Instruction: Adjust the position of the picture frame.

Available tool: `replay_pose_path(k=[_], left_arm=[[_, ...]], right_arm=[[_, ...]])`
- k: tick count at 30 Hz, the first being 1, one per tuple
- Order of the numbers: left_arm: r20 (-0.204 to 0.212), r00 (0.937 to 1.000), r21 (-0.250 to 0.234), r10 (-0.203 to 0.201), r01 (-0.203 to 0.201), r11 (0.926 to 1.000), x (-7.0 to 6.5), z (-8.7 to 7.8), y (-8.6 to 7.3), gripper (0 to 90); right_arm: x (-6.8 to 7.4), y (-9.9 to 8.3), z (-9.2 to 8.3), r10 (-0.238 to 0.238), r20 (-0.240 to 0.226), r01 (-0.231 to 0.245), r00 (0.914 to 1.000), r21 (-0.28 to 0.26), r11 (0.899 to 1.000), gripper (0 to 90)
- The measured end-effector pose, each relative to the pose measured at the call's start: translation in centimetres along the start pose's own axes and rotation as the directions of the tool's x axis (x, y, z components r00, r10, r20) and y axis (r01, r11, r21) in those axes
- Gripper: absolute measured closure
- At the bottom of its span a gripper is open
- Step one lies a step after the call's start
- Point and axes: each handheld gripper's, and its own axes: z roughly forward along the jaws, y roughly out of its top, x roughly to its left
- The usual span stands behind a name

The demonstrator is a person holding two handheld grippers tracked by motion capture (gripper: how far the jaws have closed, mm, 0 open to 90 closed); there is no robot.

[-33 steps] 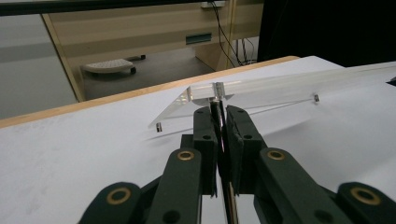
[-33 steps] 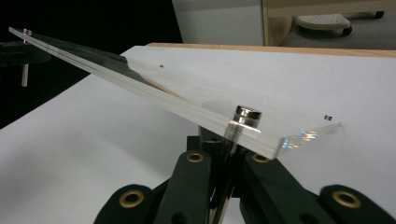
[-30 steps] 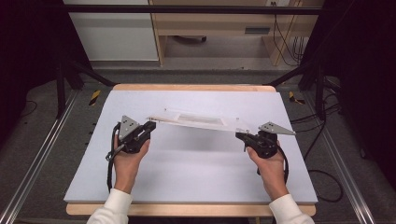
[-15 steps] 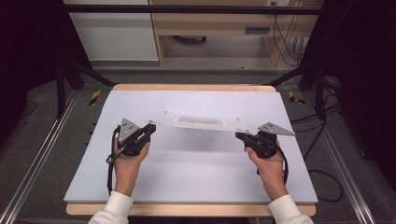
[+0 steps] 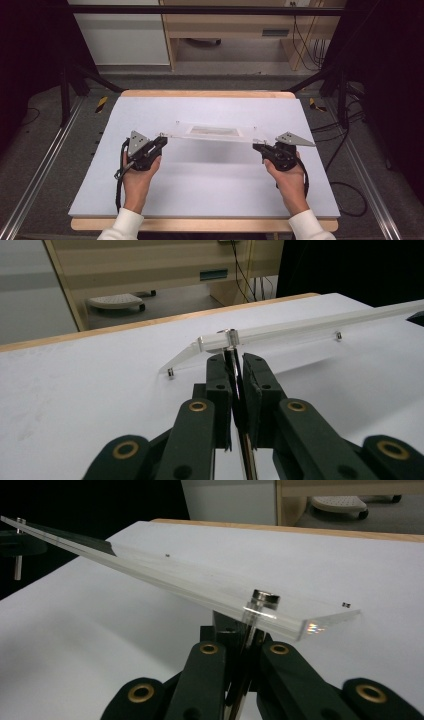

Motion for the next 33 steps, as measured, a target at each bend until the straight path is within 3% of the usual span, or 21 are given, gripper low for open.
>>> replay_pose_path(k=[16, 23, 33], left_arm=[[-0.007, 0.9997, 0.038, 0.025, -0.025, 0.9990, -0.7, -0.8, -2.1, 81.6], [-0.008, 0.9999, 0.039, 0.014, -0.013, 0.9991, -1.2, -1.9, -3.6, 81.8], [-0.021, 0.9992, 0.067, 0.035, -0.034, 0.9972, -1.9, -3.0, -5.3, 81.8]], right_arm=[[0.5, -1.5, -0.3, -0.025, 0.015, 0.024, 0.9996, 0.060, 0.998, 90.0], [0.8, -2.2, -0.4, -0.020, -0.002, 0.020, 0.9998, 0.078, 0.997, 90.0], [1.4, -4.0, -0.6, -0.045, -0.028, 0.049, 0.9986, 0.144, 0.988, 89.0]])
